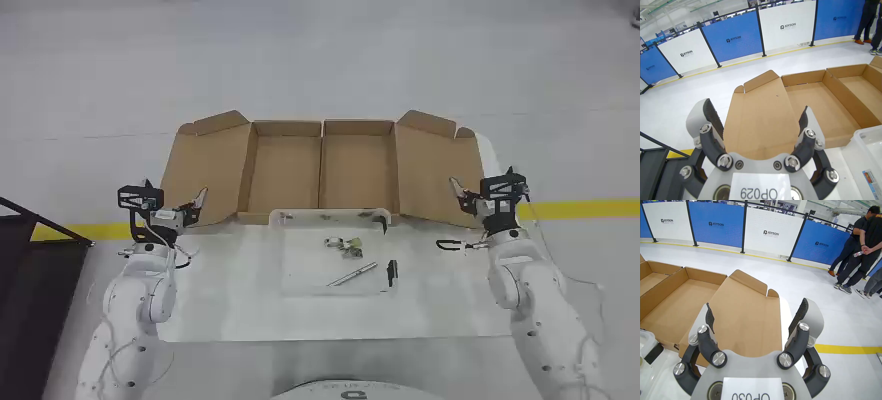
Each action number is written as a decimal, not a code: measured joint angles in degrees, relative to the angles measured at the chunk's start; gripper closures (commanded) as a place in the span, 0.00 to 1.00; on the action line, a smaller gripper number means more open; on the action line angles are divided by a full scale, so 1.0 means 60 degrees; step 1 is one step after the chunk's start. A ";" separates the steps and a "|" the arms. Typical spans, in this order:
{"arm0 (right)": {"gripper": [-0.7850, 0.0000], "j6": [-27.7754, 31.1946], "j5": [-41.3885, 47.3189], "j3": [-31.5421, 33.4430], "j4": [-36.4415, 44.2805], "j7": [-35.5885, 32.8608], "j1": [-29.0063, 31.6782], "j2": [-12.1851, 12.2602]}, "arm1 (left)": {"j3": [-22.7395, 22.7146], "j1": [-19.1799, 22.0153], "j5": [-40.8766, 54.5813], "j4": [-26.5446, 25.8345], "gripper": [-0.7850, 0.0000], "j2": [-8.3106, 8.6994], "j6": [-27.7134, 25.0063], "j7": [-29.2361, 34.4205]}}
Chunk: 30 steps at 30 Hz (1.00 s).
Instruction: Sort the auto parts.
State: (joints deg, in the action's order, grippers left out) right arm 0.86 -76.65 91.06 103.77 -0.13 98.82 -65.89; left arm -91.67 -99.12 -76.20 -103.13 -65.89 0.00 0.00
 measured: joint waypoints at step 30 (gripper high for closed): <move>0.31 0.7678 0.1371 -0.1821 -0.0085 -0.2874 -0.1878 0.0243 | 0.0000 0.0000 0.0000 0.0000 0.00 0.0000 0.0000 0.0000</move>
State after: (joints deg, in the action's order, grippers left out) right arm 46.93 -68.43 80.13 103.26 -17.37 87.55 -64.43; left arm -91.67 -99.12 -76.20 -103.13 -65.89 0.00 0.00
